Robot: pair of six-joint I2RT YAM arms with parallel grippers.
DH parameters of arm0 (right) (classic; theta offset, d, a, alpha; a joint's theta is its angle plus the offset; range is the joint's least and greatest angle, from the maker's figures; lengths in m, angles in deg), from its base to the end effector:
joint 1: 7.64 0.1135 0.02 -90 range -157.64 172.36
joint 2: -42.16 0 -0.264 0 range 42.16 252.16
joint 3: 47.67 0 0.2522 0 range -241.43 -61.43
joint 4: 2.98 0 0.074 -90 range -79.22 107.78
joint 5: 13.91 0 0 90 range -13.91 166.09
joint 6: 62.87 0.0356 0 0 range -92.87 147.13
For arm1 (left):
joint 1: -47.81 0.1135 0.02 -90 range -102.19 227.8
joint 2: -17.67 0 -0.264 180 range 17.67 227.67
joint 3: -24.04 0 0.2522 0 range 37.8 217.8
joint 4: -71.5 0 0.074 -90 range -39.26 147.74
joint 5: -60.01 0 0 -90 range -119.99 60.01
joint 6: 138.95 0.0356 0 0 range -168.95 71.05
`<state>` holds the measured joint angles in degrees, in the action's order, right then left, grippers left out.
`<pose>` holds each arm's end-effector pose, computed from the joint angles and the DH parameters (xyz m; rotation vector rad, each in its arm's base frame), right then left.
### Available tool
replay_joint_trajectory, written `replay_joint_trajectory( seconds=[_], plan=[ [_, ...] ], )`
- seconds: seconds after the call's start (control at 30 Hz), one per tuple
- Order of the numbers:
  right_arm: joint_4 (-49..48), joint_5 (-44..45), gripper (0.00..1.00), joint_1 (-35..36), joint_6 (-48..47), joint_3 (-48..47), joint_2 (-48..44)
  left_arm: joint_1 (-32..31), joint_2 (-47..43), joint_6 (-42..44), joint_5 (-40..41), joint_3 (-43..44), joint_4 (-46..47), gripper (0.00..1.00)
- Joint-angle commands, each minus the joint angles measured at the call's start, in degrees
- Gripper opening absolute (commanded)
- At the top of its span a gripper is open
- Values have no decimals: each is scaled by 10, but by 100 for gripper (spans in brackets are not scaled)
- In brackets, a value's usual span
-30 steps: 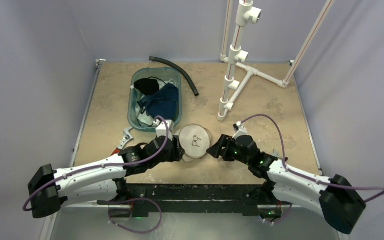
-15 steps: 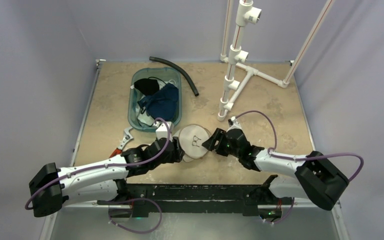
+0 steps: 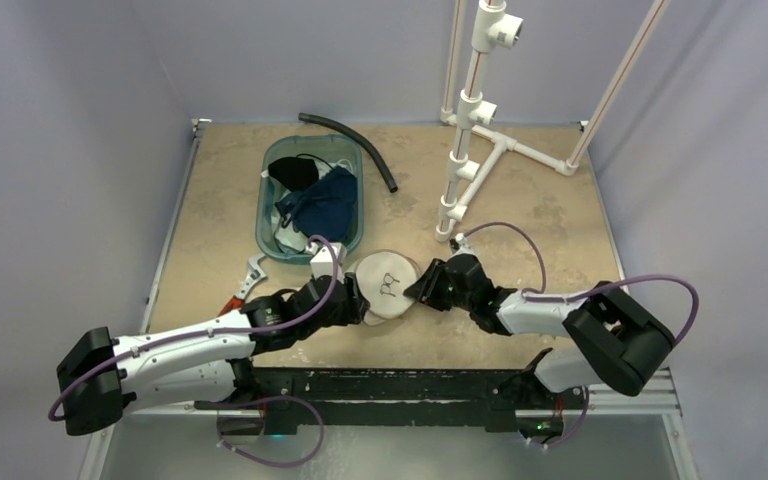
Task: Unzip the laundry bag and remove the bra
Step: Close the laundry bag at the center of the board, then adjust the laundry bag at the center of the board.
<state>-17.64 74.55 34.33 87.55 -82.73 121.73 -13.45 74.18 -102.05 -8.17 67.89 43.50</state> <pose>0.1831 0.1660 0.1418 0.3497 2.2645 1.0533 0.1085 -0.1704 0.2086 -0.0393 2.3016 -0.6455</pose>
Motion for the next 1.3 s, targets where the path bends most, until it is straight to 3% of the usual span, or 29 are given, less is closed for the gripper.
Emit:
replay_joint_trajectory(
  seconds=[0.0, 0.27, 0.47, 0.63, 0.8, 1.03, 1.07, 1.2, 1.27],
  plan=[
    [-19, -17, 29, -1, 4, -20, -9, -3, -22, -10, 8, 0, 8, 45],
    [146, 73, 8, -7, -66, -57, -151, -3, -44, -5, 19, 12, -9, 45],
    [221, 87, 6, -60, -112, -53, -225, -3, -33, -5, 19, 10, -6, 45],
    [231, 56, 6, -102, -132, -36, -234, -3, -28, -11, 14, 8, -3, 45],
    [169, -37, 7, -103, -139, -25, -226, -3, -32, -14, 10, 9, -4, 45],
    [146, -102, 9, -103, -161, -40, -152, -3, -34, -19, 4, 4, -2, 45],
    [152, -102, 11, -103, -154, -38, -148, -3, -33, -18, 3, 4, -3, 45],
    [179, -85, 42, -103, -170, -48, -141, -3, -33, -19, 3, 4, -6, 45],
    [200, -67, 51, -103, -179, -60, -155, -3, -33, -17, 4, 5, -7, 45]
  ],
)
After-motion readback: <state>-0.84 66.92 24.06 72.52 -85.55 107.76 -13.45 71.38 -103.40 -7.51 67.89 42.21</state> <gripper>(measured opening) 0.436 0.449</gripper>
